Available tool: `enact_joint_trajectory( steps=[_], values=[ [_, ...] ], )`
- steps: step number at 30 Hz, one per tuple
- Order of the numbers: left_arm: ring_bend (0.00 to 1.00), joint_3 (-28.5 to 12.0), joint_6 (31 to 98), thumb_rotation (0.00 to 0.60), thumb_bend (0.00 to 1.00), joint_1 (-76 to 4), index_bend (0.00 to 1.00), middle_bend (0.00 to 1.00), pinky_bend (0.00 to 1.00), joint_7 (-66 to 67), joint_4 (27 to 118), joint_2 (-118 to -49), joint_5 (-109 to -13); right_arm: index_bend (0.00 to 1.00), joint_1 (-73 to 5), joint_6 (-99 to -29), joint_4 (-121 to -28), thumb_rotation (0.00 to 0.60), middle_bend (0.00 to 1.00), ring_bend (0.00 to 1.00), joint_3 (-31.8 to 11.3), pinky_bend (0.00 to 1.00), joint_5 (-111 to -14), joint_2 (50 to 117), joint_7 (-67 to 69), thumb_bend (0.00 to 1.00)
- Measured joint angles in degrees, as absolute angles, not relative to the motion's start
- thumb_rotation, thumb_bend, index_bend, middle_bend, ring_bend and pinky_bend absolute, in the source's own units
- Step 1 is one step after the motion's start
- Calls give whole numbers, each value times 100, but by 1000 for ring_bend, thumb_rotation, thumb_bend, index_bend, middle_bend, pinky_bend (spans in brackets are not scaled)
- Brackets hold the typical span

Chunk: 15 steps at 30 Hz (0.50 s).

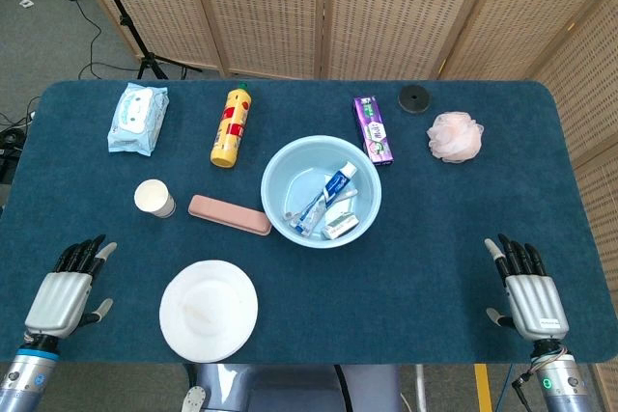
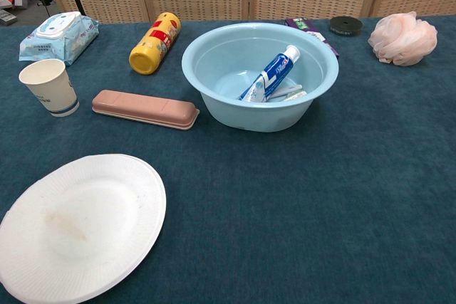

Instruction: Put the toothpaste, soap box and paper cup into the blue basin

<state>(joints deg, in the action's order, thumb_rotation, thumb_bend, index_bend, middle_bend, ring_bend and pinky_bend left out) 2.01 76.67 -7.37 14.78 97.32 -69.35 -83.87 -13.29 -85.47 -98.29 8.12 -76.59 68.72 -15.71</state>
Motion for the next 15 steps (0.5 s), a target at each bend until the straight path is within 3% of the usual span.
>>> enact_joint_trajectory(
  steps=[9,15],
  values=[
    [0,-232,7422,600,261,-1033,0,0,87,1511,9980,-6631,-7954,0,-1158,-8456,-9763,600,0,0,643,0,-7805,6816,-1530,131],
    [0,-660,6583,600,261,-1551,0,0,87,1257,10209,-6112,-7333,0,-1096,-8355,-9809,600,0,0,588,0,-7893,6818,-1586,131]
  ],
)
